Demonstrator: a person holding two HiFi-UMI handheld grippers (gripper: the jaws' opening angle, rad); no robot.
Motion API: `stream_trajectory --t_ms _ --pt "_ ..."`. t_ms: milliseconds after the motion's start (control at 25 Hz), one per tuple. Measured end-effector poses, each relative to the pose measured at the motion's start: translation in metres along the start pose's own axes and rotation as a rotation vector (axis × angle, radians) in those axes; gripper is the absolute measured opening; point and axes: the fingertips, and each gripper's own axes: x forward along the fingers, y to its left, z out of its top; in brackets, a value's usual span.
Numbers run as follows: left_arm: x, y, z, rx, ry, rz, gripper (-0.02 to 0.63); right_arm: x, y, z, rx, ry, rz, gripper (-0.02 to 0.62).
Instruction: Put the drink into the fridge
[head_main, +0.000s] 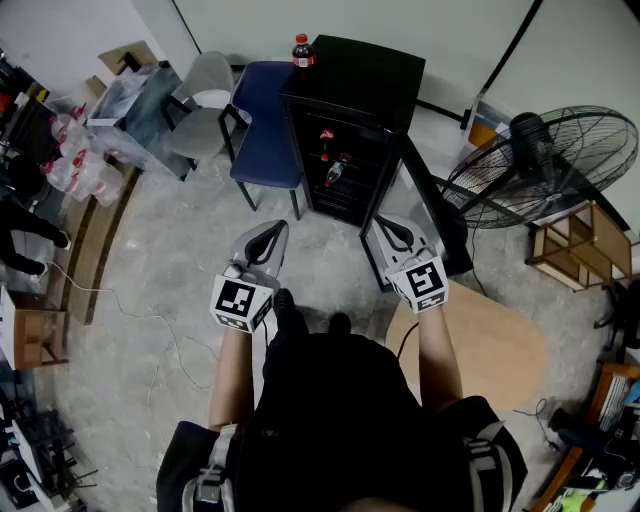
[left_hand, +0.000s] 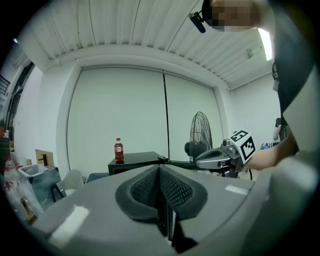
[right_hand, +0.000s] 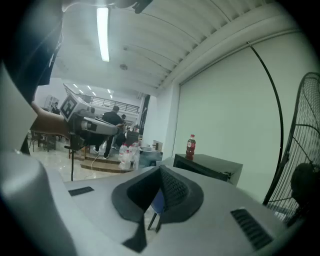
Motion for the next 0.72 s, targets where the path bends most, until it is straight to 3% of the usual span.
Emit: stream_trajectory --t_ms 720 --pt "0.0051 -0.0035 0.0023 0.016 0.005 -0.006 0.002 0.0025 -0.004 0.0084 0.052 -0.057 0.038 0.002"
